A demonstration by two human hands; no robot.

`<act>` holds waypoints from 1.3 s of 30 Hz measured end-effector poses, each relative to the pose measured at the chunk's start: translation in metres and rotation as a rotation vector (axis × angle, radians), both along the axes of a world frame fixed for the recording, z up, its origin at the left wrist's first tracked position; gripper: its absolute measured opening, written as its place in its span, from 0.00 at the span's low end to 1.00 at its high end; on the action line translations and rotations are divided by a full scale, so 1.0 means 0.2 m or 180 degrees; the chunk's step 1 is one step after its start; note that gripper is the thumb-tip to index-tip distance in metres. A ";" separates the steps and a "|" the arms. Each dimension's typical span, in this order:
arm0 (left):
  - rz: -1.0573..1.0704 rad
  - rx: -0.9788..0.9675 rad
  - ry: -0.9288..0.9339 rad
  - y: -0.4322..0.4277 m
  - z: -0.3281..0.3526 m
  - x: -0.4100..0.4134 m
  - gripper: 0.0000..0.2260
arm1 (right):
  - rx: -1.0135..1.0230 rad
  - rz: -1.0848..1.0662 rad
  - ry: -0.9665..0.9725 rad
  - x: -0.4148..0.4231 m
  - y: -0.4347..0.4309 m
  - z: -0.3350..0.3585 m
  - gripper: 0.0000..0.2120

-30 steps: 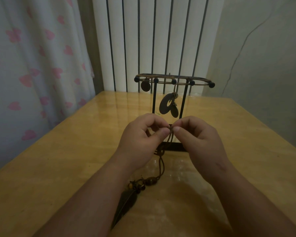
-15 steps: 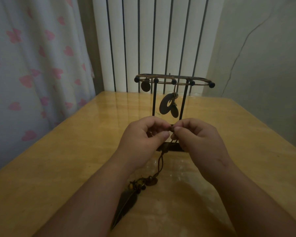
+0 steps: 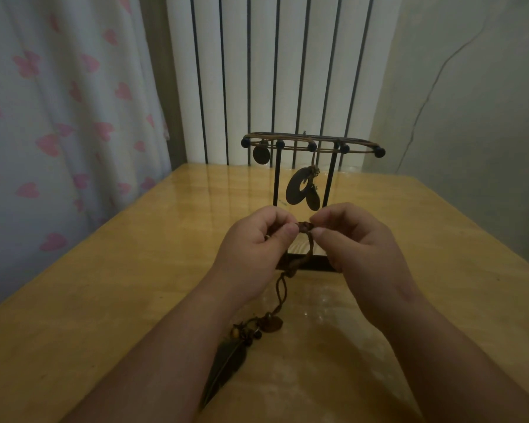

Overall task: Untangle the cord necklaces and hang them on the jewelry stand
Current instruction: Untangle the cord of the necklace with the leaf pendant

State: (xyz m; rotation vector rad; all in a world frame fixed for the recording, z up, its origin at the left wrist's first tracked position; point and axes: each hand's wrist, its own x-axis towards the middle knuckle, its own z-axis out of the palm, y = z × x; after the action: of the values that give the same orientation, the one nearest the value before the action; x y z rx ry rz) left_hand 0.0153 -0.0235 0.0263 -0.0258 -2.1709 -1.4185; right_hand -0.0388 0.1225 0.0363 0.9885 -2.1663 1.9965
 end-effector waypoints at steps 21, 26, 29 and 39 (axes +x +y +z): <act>-0.0137 0.0040 -0.0050 0.00 -0.01 0.02 0.05 | 0.0431 -0.0526 0.1050 0.00 -0.02 -0.02 0.05; -0.0078 0.0053 0.0001 0.00 0.00 0.01 0.06 | 0.0384 -0.0467 0.0963 0.00 -0.02 -0.02 0.05; -0.0088 0.0062 -0.0011 0.00 0.00 0.01 0.06 | 0.0356 -0.0495 0.0966 -0.01 -0.02 -0.03 0.04; -0.0076 0.0081 -0.0070 0.01 0.00 0.02 0.05 | 0.0719 -0.0807 0.1560 -0.01 -0.02 -0.04 0.03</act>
State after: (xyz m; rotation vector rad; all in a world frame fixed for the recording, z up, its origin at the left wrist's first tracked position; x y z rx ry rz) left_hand 0.0184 -0.0223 0.0273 -0.0272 -2.1769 -1.4661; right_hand -0.0412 0.1176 0.0285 1.0292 -2.1282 1.2594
